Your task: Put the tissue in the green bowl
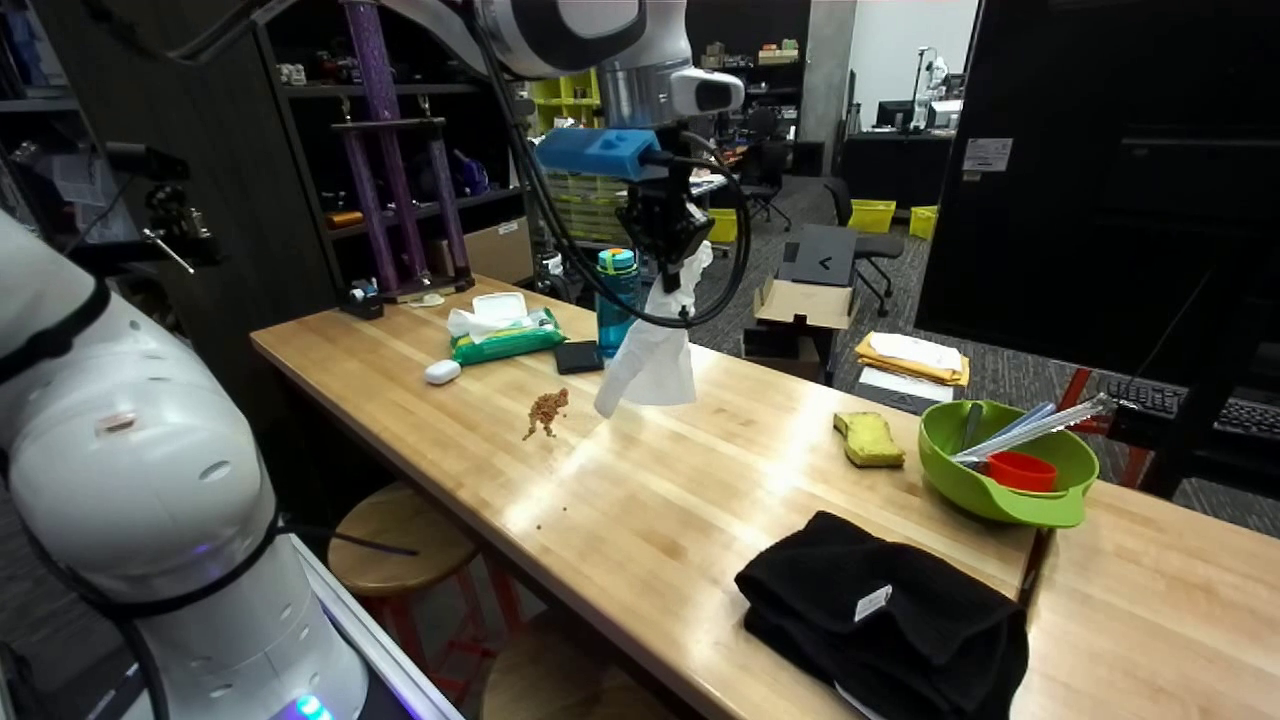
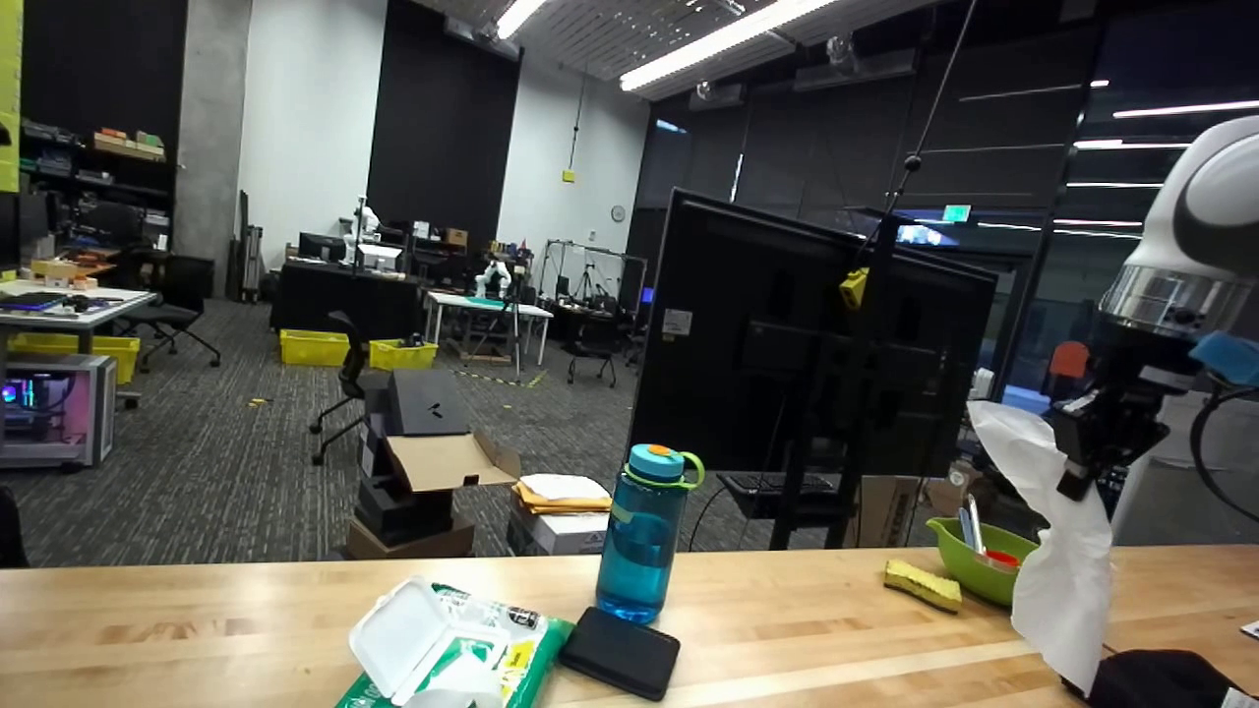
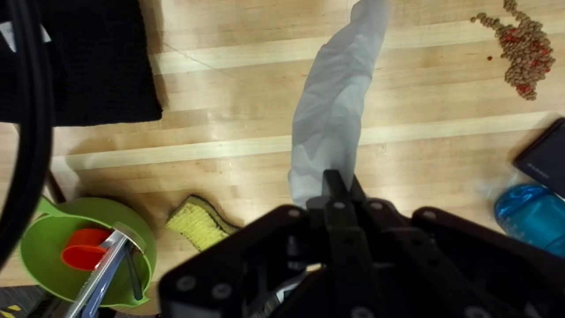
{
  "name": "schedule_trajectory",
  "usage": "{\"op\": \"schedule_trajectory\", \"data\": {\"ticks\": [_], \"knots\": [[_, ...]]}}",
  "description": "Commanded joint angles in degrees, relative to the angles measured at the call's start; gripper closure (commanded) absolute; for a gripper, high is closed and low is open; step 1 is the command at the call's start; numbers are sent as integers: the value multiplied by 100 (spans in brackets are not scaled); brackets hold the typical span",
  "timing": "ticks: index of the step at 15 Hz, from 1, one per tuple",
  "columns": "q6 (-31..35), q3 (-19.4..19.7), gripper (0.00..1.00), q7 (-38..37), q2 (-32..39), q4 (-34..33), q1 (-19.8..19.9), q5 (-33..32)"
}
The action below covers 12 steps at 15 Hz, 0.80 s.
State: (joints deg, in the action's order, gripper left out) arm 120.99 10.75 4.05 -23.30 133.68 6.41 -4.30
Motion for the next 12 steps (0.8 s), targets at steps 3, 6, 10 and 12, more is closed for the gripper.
{"op": "schedule_trajectory", "data": {"ticks": [3, 6, 10, 12], "knots": [[-253, 224, 100, 269, 685, -964, 112, 284], [-360, 348, 100, 381, 1035, -1422, 166, 465], [-539, 443, 100, 483, 1487, -2008, 264, 678], [-620, 462, 100, 501, 1698, -2270, 315, 775]]}}
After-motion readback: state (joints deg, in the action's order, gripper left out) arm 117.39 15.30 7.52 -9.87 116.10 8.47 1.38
